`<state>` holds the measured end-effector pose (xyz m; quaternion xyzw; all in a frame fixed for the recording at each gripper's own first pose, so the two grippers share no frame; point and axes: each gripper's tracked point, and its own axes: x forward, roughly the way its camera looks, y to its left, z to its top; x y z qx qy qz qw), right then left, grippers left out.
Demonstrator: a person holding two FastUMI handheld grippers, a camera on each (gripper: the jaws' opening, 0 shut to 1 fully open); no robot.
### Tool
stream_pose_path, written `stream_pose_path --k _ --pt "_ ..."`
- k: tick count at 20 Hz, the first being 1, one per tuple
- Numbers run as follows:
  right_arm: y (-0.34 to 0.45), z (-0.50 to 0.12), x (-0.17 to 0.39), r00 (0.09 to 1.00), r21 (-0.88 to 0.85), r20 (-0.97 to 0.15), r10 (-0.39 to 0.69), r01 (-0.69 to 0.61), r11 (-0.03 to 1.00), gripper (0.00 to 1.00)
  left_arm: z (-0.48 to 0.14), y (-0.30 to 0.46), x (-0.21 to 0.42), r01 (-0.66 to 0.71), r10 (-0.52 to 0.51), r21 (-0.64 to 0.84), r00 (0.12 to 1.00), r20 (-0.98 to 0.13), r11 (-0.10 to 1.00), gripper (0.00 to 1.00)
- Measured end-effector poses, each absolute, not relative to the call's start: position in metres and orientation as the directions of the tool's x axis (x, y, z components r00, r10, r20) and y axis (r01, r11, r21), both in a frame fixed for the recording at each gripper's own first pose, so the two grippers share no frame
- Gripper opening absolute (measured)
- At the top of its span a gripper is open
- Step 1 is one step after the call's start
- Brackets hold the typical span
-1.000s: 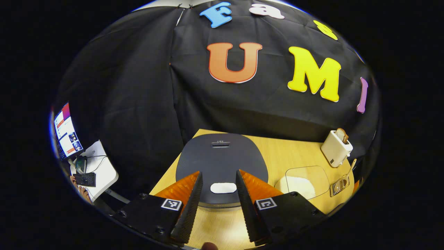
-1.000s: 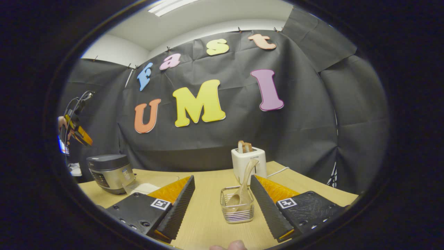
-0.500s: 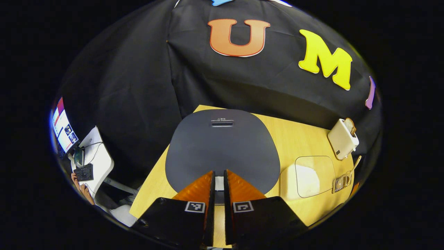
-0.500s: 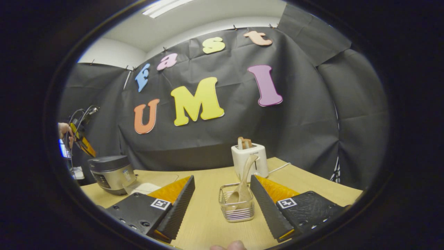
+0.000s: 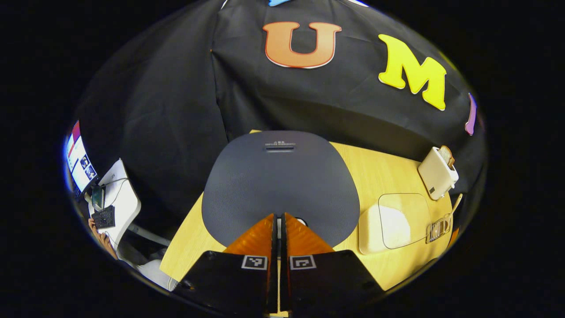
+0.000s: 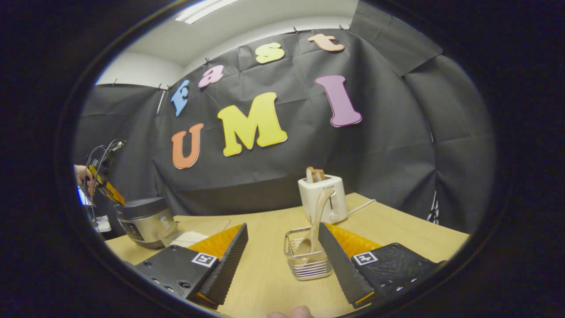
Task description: Close the left gripper, press the button to open the rice cooker; take a wooden spoon from the chopstick holder with the right hand, scoop a spoonful of rice and pour it into the rice cooker, then put the wooden spoon back into the chopstick holder.
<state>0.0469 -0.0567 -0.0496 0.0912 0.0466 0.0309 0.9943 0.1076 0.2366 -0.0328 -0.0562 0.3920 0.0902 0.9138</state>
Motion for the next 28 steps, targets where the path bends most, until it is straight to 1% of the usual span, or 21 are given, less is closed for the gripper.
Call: stream_pose_path --k 4,5,6,7,8,9,10,11,12,15,16,17,19,20,21,22,24,25,26,27,28 --pt "-0.074 -0.031 0.038 0.998 0.134 -0.047 0.035 -0.028 0.991 0.92 -0.021 0.236 0.11 -0.226 0.138 -0.03 0.688 -0.713 0.974 0.05" --pt "-0.077 -0.029 0.038 0.999 0.13 -0.04 0.024 -0.019 0.991 0.92 -0.015 0.237 0.106 -0.222 0.156 -0.001 0.686 -0.711 0.975 0.12" --pt "-0.081 -0.027 0.039 0.999 0.128 -0.04 0.02 -0.015 0.992 0.95 -0.005 0.24 0.109 -0.228 0.182 0.023 0.711 -0.679 0.973 0.24" --pt "-0.083 -0.026 0.04 0.999 0.127 -0.04 0.014 -0.009 0.992 0.95 0.01 0.242 0.114 -0.23 0.205 0.042 0.753 -0.626 0.972 0.19" --pt "-0.085 -0.024 0.041 0.999 0.127 -0.041 0.012 -0.007 0.992 0.95 0.029 0.244 0.117 -0.232 0.224 0.058 0.801 -0.556 0.971 0.36" --pt "-0.087 -0.022 0.043 0.999 0.125 -0.042 0.011 -0.006 0.992 0.92 0.049 0.246 0.121 -0.247 0.252 0.075 0.84 -0.481 0.966 0.46" --pt "-0.088 -0.021 0.044 0.999 0.121 -0.044 0.01 -0.004 0.993 0.95 0.069 0.247 0.118 -0.256 0.265 0.077 0.874 -0.408 0.964 0.65" --pt "-0.09 -0.019 0.045 0.999 0.12 -0.044 0.009 -0.004 0.993 0.92 0.082 0.244 0.115 -0.257 0.26 0.058 0.897 -0.357 0.965 0.84" --pt "-0.091 -0.016 0.045 0.999 0.118 -0.041 0.007 -0.002 0.993 0.95 0.086 0.237 0.108 -0.255 0.25 0.032 0.906 -0.341 0.966 0.96" --pt "-0.094 -0.007 0.047 1.0 0.112 -0.025 -0.004 0.007 0.994 0.95 0.085 0.221 0.095 -0.252 0.221 -0.072 0.931 -0.292 0.965 0.96" --pt "-0.094 -0.007 0.047 1.0 0.104 -0.023 -0.006 0.008 0.995 0.92 0.084 0.213 0.091 -0.238 0.2 -0.114 0.942 -0.269 0.965 0.96" --pt "-0.095 -0.007 0.048 1.0 0.092 -0.026 -0.007 0.01 0.996 0.95 0.087 0.213 0.086 -0.244 0.208 -0.138 0.95 -0.234 0.96 0.96" --pt "-0.1 -0.01 0.05 0.999 0.079 -0.038 -0.013 0.016 0.997 0.95 0.095 0.225 0.076 -0.258 0.239 -0.136 0.961 -0.139 0.957 0.95" --pt "-0.104 -0.013 0.051 0.999 0.078 -0.048 -0.017 0.02 0.997 0.92 0.099 0.23 0.07 -0.278 0.267 -0.124 0.958 -0.102 0.952 0.84" --pt "-0.107 -0.016 0.053 0.998 0.08 -0.059 -0.018 0.023 0.997 0.95 0.099 0.228 0.063 -0.267 0.258 -0.124 0.963 -0.082 0.956 0.93" --pt "-0.11 -0.019 0.056 0.997 0.079 -0.072 -0.014 0.02 0.997 0.95 0.096 0.219 0.061 -0.25 0.242 -0.138 0.967 -0.075 0.958 0.91" --pt "-0.113 -0.028 0.067 0.994 0.083 -0.111 0.0 0.009 0.997 0.95 0.084 0.225 0.047 -0.298 0.289 -0.102 0.952 -0.099 0.949 0.89" --pt "-0.113 -0.035 0.073 0.99 0.086 -0.138 0.012 0.0 0.996 0.92 0.088 0.225 0.041 -0.302 0.296 -0.095 0.953 -0.069 0.949 0.92" --pt "-0.114 -0.041 0.08 0.985 0.092 -0.169 0.03 -0.014 0.996 0.92 0.095 0.219 0.042 -0.282 0.282 -0.096 0.959 -0.014 0.955 0.89" --pt "-0.114 -0.047 0.088 0.979 0.098 -0.197 0.044 -0.025 0.995 0.92 0.103 0.21 0.037 -0.253 0.259 -0.1 0.965 0.042 0.962 1.0" --pt "-0.115 -0.052 0.097 0.973 0.105 -0.222 0.058 -0.035 0.994 0.95 0.108 0.206 0.032 -0.242 0.25 -0.098 0.965 0.08 0.965 0.99"
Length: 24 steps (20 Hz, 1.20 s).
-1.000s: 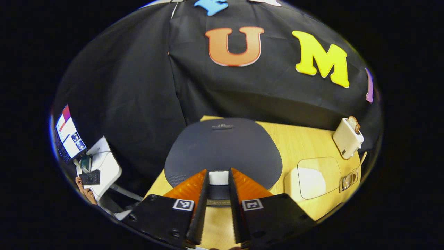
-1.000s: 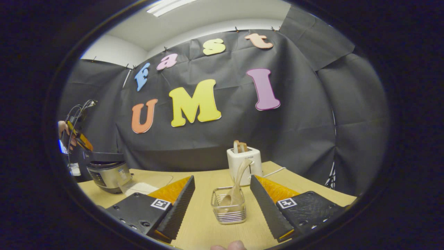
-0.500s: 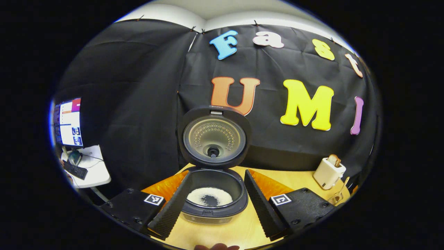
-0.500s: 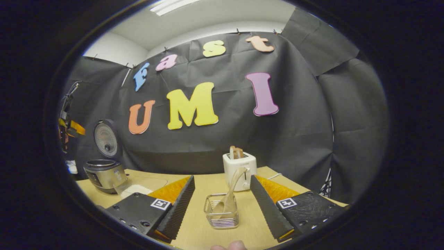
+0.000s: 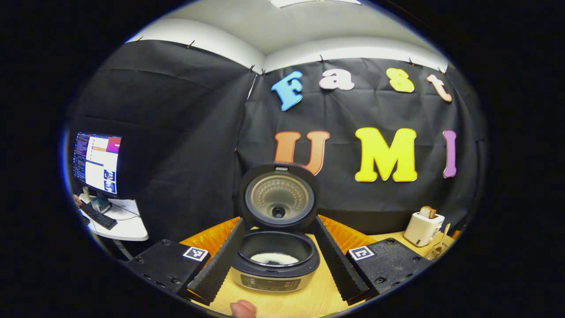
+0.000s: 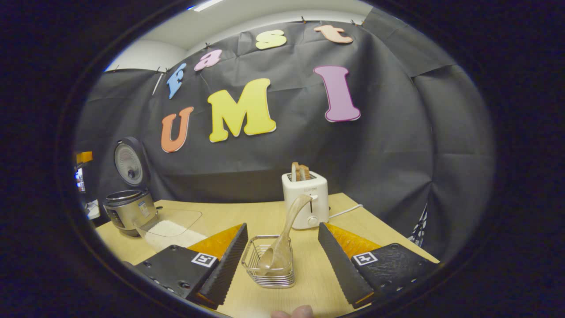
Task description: Close the left gripper, press the button to open the rice cooker; take a wooden spoon from the chopstick holder with the right hand, scoop a spoonful of rice and pour it into the rice cooker, then put the wooden spoon back into the chopstick holder.
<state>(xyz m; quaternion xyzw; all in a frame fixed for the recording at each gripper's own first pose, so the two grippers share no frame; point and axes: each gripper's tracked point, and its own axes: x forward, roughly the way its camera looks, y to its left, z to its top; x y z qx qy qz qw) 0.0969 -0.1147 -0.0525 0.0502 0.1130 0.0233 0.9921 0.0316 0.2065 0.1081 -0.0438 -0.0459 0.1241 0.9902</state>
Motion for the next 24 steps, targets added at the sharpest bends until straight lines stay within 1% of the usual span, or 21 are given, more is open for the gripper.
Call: stream_pose_path --k 1,2,4,5,8,9,10,13,15,17,19,20,21,23,24 --pt "-0.115 -0.058 0.107 0.966 0.108 -0.247 0.072 -0.046 0.993 0.92 0.113 0.205 0.026 -0.235 0.243 -0.076 0.963 0.121 0.969 0.99" --pt "-0.116 -0.062 0.117 0.959 0.112 -0.271 0.08 -0.051 0.992 0.93 0.114 0.201 0.021 -0.235 0.242 -0.067 0.962 0.13 0.97 0.99" --pt "-0.12 -0.07 0.14 0.948 0.129 -0.303 0.092 -0.055 0.99 0.92 0.11 0.196 0.013 -0.243 0.248 -0.054 0.962 0.111 0.968 0.99" --pt "-0.121 -0.073 0.149 0.941 0.147 -0.322 0.105 -0.06 0.987 0.96 0.11 0.19 0.01 -0.232 0.236 -0.055 0.966 0.102 0.971 0.99" --pt "-0.118 -0.094 0.176 0.907 0.218 -0.391 0.154 -0.071 0.973 0.96 0.115 0.176 0.003 -0.209 0.214 -0.057 0.971 0.107 0.976 0.99" --pt "-0.115 -0.098 0.185 0.899 0.23 -0.407 0.159 -0.067 0.971 0.92 0.115 0.172 0.002 -0.204 0.208 -0.059 0.973 0.097 0.977 0.99" --pt "-0.113 -0.101 0.193 0.895 0.243 -0.414 0.168 -0.07 0.967 0.96 0.112 0.17 0.001 -0.202 0.207 -0.064 0.975 0.081 0.977 0.99" --pt "-0.111 -0.108 0.207 0.881 0.266 -0.435 0.188 -0.073 0.961 0.96 0.103 0.157 -0.001 -0.166 0.17 -0.085 0.985 0.029 0.982 0.99" --pt "-0.113 -0.108 0.209 0.877 0.27 -0.44 0.191 -0.073 0.96 0.96 0.101 0.151 -0.001 -0.15 0.153 -0.105 0.988 0.022 0.983 0.99" --pt "-0.11 -0.111 0.213 0.867 0.264 -0.455 0.205 -0.088 0.96 0.93 0.101 0.154 -0.002 -0.156 0.159 -0.098 0.987 0.023 0.983 0.99" --pt "-0.101 -0.118 0.215 0.839 0.294 -0.485 0.247 -0.109 0.95 0.72 0.101 0.151 -0.002 -0.156 0.159 -0.092 0.987 0.02 0.983 0.99" --pt "-0.099 -0.122 0.214 0.826 0.304 -0.498 0.265 -0.12 0.945 0.71 0.099 0.149 -0.002 -0.155 0.157 -0.087 0.987 0.015 0.984 0.99" --pt "-0.096 -0.125 0.212 0.817 0.316 -0.501 0.286 -0.135 0.939 0.66 0.098 0.148 -0.003 -0.151 0.153 -0.084 0.988 0.013 0.985 0.99" --pt "-0.096 -0.123 0.213 0.819 0.316 -0.496 0.288 -0.138 0.939 0.36 0.094 0.147 -0.003 -0.146 0.146 -0.081 0.989 -0.001 0.986 0.99" --pt "-0.098 -0.121 0.214 0.822 0.304 -0.494 0.284 -0.142 0.942 0.35 0.092 0.148 -0.003 -0.149 0.149 -0.08 0.989 -0.009 0.986 0.99"
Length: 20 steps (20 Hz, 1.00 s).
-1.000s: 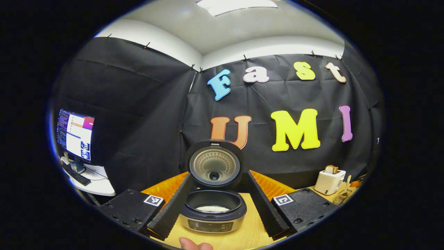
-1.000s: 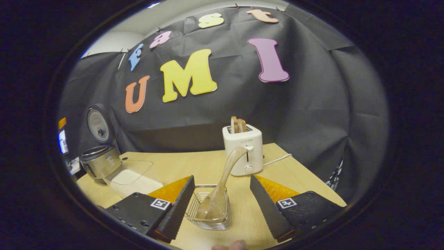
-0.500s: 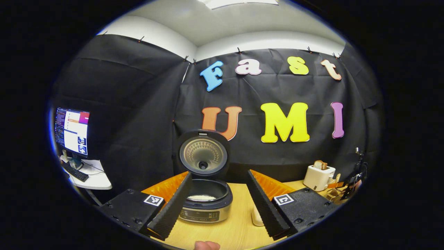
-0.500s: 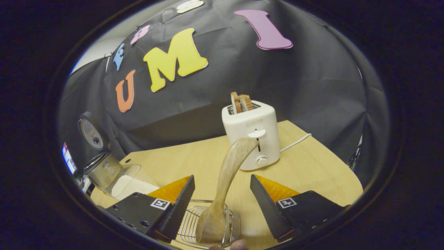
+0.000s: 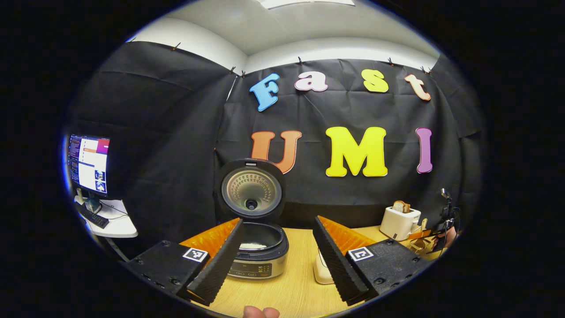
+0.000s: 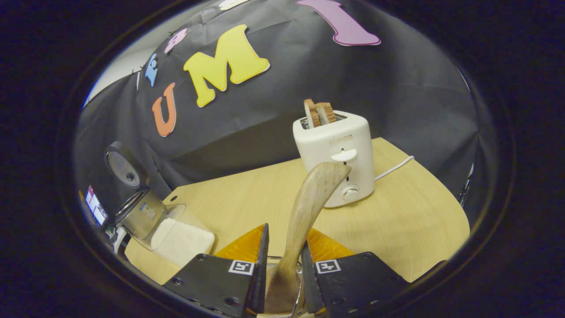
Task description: Close the left gripper, press the button to open the rice cooker; take a wooden spoon from the chopstick holder with the right hand, scoop a spoonful of rice and pour it into the rice cooker, then put the wooden spoon back into the chopstick holder.
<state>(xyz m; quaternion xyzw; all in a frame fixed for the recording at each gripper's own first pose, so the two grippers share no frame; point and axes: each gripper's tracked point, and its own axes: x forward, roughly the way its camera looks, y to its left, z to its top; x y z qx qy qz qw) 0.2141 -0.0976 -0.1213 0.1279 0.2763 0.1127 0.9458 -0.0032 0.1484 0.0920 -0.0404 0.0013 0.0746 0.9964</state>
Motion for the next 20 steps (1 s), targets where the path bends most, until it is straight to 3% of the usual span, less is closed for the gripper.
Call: stream_pose_path --k 1,2,4,9,17,20 --pt "-0.099 -0.122 0.22 0.83 0.314 -0.484 0.276 -0.129 0.941 0.35 0.09 0.15 -0.003 -0.155 0.154 -0.083 0.988 -0.018 0.984 0.99" --pt "-0.1 -0.111 0.217 0.833 0.334 -0.476 0.281 -0.124 0.934 0.16 0.087 0.153 -0.002 -0.164 0.163 -0.091 0.986 -0.025 0.982 0.99" --pt "-0.096 -0.106 0.215 0.843 0.354 -0.448 0.298 -0.138 0.925 0.11 0.082 0.154 -0.002 -0.162 0.159 -0.11 0.987 -0.036 0.981 0.99" --pt "-0.1 -0.071 0.203 0.888 0.301 -0.371 0.272 -0.162 0.94 0.11 0.07 0.158 0.0 -0.166 0.159 -0.121 0.985 -0.061 0.979 0.99" --pt "-0.082 0.031 0.184 0.978 0.1 -0.17 0.123 -0.107 0.989 0.07 0.055 0.167 0.003 -0.174 0.169 -0.131 0.984 -0.05 0.976 0.99" --pt "-0.027 0.053 0.183 0.973 0.087 -0.151 0.173 -0.161 0.983 0.06 0.047 0.175 0.0 -0.178 0.173 -0.134 0.984 -0.046 0.975 0.99"
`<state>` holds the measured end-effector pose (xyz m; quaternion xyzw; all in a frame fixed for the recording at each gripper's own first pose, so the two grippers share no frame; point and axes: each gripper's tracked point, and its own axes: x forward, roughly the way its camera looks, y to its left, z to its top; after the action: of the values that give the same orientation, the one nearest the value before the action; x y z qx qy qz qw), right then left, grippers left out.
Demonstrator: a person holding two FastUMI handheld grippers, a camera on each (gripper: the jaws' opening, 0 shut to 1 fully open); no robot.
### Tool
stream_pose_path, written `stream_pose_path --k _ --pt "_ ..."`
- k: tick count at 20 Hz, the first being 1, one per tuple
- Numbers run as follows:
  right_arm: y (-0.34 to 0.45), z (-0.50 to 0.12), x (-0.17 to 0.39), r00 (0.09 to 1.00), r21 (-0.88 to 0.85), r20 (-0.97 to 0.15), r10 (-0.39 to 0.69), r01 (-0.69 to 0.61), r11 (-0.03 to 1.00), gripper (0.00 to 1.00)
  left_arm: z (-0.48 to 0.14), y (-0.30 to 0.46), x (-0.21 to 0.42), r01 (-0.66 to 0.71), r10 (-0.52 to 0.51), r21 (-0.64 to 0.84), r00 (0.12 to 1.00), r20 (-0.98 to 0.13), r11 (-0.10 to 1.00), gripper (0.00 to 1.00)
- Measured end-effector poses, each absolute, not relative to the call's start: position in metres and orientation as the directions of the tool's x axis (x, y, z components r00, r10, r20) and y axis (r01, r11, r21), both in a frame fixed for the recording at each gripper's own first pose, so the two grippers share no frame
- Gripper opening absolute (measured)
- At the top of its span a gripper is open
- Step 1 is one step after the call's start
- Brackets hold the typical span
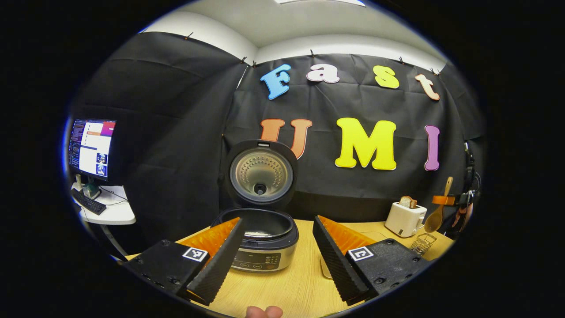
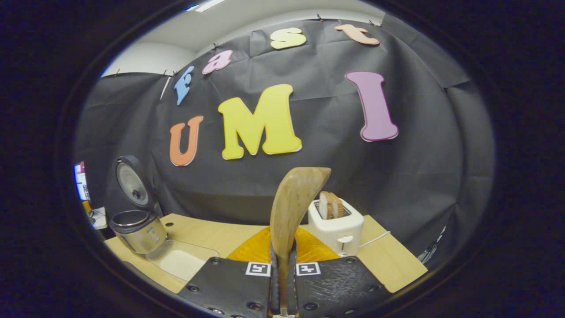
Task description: Close the left gripper, press the button to open the rice cooker; take a wooden spoon from the chopstick holder with the right hand, scoop a spoonful of rice and pour it into the rice cooker, then put the wooden spoon back into the chopstick holder.
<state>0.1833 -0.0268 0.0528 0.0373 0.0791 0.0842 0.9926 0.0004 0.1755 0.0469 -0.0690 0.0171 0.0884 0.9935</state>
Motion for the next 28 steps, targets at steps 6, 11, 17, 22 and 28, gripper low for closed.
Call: stream_pose_path --k 6,11,17,22,28 --pt "0.118 0.047 0.206 0.935 0.033 -0.193 0.298 -0.297 0.954 0.06 0.039 0.193 -0.007 -0.202 0.199 -0.13 0.979 -0.031 0.971 0.99" --pt "0.187 -0.024 0.223 0.894 -0.034 -0.331 0.301 -0.33 0.943 0.06 0.029 0.197 -0.017 -0.21 0.207 -0.153 0.978 -0.034 0.966 0.98" --pt "0.182 -0.066 0.235 0.916 -0.187 -0.378 0.136 -0.219 0.958 0.06 0.018 0.209 -0.017 -0.256 0.25 -0.137 0.966 -0.061 0.957 0.98" --pt "0.188 -0.097 0.234 0.9 -0.253 -0.431 0.064 -0.188 0.949 0.06 0.001 0.22 -0.022 -0.294 0.28 -0.122 0.953 -0.118 0.948 0.98" --pt "0.233 -0.116 0.22 0.857 -0.099 -0.493 0.151 -0.228 0.969 0.06 0.007 0.229 -0.026 -0.281 0.265 -0.168 0.958 -0.112 0.945 0.98"
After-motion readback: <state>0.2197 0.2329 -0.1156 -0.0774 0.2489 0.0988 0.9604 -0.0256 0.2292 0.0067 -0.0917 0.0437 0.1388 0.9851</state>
